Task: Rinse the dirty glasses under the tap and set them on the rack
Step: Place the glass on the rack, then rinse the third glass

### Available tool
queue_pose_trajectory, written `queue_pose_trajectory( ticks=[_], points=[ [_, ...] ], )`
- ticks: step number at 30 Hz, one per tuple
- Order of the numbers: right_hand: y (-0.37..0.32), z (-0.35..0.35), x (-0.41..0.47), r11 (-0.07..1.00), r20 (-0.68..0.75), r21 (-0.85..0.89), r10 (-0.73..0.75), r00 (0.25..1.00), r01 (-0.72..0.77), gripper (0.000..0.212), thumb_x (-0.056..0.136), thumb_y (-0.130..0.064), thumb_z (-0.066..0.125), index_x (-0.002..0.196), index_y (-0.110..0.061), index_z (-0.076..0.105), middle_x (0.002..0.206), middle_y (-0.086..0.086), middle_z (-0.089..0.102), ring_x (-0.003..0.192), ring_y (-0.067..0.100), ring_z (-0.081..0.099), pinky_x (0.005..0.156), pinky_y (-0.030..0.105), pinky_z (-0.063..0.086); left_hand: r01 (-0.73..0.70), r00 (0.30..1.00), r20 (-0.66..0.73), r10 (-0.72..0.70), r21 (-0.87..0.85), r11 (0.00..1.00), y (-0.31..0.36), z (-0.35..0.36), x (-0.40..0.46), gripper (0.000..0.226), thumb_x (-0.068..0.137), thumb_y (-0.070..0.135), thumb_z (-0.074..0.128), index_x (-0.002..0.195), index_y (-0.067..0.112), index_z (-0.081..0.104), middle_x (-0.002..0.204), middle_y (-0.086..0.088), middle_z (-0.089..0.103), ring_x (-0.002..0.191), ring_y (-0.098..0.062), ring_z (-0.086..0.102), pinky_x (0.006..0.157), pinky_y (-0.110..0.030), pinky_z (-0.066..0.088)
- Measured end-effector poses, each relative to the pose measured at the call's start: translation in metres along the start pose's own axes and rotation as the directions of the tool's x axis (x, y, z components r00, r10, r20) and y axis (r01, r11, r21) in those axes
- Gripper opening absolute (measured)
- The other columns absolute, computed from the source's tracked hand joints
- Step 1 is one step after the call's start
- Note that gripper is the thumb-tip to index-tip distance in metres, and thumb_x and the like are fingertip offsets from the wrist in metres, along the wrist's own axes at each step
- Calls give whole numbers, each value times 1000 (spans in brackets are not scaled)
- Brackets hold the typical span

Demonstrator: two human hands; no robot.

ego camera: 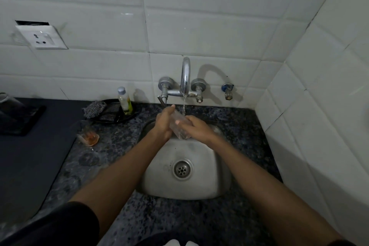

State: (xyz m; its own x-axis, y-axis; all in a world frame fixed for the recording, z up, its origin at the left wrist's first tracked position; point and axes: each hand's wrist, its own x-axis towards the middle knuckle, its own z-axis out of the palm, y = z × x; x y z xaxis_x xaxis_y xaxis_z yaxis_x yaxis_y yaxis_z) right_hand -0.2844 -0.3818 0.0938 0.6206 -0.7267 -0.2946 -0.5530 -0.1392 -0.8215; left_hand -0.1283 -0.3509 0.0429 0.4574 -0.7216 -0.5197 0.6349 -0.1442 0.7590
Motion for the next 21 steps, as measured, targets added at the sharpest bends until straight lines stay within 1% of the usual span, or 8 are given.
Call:
queue_pose_trajectory(
  ticks=[4, 7, 10, 13, 15, 17, 18, 21],
  points=[
    [-3, 3, -2, 1000, 77, -6, 26, 997, -26, 34, 87, -55, 70, 105, -27, 66, 99, -4, 74, 91, 16, 73, 84, 42, 61, -122, 991, 54, 119, 46, 992, 4, 2, -16, 53, 76, 35, 84, 109, -2, 65, 98, -21, 62, 88, -33, 65, 78, -42, 56],
    [-12, 3, -5, 998, 109, 33, 41, 993, -44, 24, 91, -47, 73, 98, -28, 62, 96, 0, 73, 83, 20, 71, 70, 37, 56, -197, 973, 144, 179, 126, 972, 11, 4, -30, 26, 94, 27, 67, 85, 3, 66, 82, -17, 62, 78, -29, 61, 76, -39, 52],
    [-10, 6, -1, 991, 71, 118, 54, 996, -62, 28, 87, -42, 79, 104, -26, 64, 103, -2, 74, 92, 16, 72, 87, 38, 61, -215, 958, 218, 187, 114, 970, 18, 5, -33, 31, 98, 28, 63, 99, -2, 64, 90, -20, 66, 84, -30, 66, 77, -40, 58],
    [-7, 10, 4, 989, -21, 136, 68, 997, -65, 54, 80, -44, 84, 122, -23, 59, 113, -5, 70, 103, 13, 70, 97, 41, 59, -194, 974, 136, 183, 74, 978, 22, 5, -29, 40, 95, 40, 66, 114, 5, 64, 103, -16, 73, 95, -30, 72, 88, -48, 61],
    [-7, 11, 3, 986, -47, 157, 56, 997, -48, 55, 82, -40, 85, 125, -22, 56, 113, -5, 67, 103, 12, 67, 95, 39, 59, -220, 975, -3, 222, 103, 970, 23, 4, -25, 54, 91, 47, 68, 117, 0, 59, 100, -20, 70, 87, -31, 72, 72, -42, 62],
    [-9, 11, 0, 979, -75, 202, 51, 996, -35, 57, 83, -35, 86, 127, -21, 53, 113, -4, 66, 102, 12, 67, 89, 36, 60, -261, 950, -131, 283, 162, 952, 24, 4, -21, 42, 96, 36, 67, 114, 0, 55, 84, -13, 62, 65, -19, 63, 51, -30, 54],
    [-10, 11, -1, 974, -83, 223, 51, 995, -31, 58, 83, -32, 87, 128, -20, 52, 112, -2, 66, 101, 13, 68, 84, 34, 61, -260, 940, -175, 292, 186, 948, 24, 3, -18, 36, 97, 26, 67, 116, -1, 52, 82, -11, 61, 60, -15, 61, 48, -27, 52],
    [-8, 12, -1, 966, -99, 253, 69, 993, -42, 63, 81, -26, 88, 130, -19, 49, 108, -3, 66, 99, 12, 67, 74, 28, 57, -247, 920, -248, 303, 234, 940, 27, -2, -5, 38, 93, 18, 73, 121, 1, 55, 100, -18, 71, 68, -16, 69, 56, -28, 57]
  ],
)
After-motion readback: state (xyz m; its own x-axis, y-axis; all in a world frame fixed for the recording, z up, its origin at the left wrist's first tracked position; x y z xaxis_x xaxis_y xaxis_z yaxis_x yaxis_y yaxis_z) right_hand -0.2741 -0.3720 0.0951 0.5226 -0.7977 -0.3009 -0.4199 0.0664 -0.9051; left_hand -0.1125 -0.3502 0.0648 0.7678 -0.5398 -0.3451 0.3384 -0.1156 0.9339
